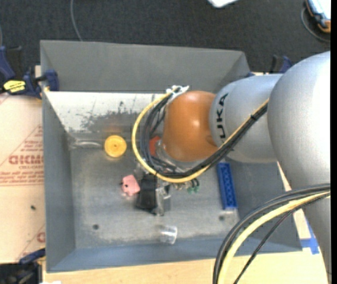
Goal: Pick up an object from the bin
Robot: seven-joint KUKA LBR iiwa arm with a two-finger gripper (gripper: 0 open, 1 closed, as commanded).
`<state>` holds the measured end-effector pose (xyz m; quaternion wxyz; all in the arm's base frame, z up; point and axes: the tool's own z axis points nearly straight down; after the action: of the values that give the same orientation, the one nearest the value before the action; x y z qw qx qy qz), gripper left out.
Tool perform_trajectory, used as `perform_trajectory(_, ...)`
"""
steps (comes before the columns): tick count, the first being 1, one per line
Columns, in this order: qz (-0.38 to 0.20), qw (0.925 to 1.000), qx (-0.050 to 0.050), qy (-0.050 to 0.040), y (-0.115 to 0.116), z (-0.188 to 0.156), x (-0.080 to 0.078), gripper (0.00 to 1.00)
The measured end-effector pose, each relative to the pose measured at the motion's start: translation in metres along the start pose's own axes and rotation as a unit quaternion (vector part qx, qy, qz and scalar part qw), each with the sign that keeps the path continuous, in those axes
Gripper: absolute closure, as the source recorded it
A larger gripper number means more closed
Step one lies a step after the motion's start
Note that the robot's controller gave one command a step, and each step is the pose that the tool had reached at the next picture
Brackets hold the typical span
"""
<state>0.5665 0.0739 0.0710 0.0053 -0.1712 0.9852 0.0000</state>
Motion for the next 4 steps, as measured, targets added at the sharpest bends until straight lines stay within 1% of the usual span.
perform_trajectory(1, -0.147, 0.9891, 0.001, -0.0014, 0.007, 0.000, -0.010, 0.00)
perform_trajectory(2, -0.219, 0.9757, 0.000, -0.0026, 0.042, 0.000, -0.034, 0.00)
perform_trajectory(3, -0.245, 0.9694, 0.001, -0.0041, 0.058, 0.000, -0.041, 0.00)
perform_trajectory(4, -0.309, 0.9512, 0.001, -0.0047, 0.046, 0.000, -0.014, 1.00)
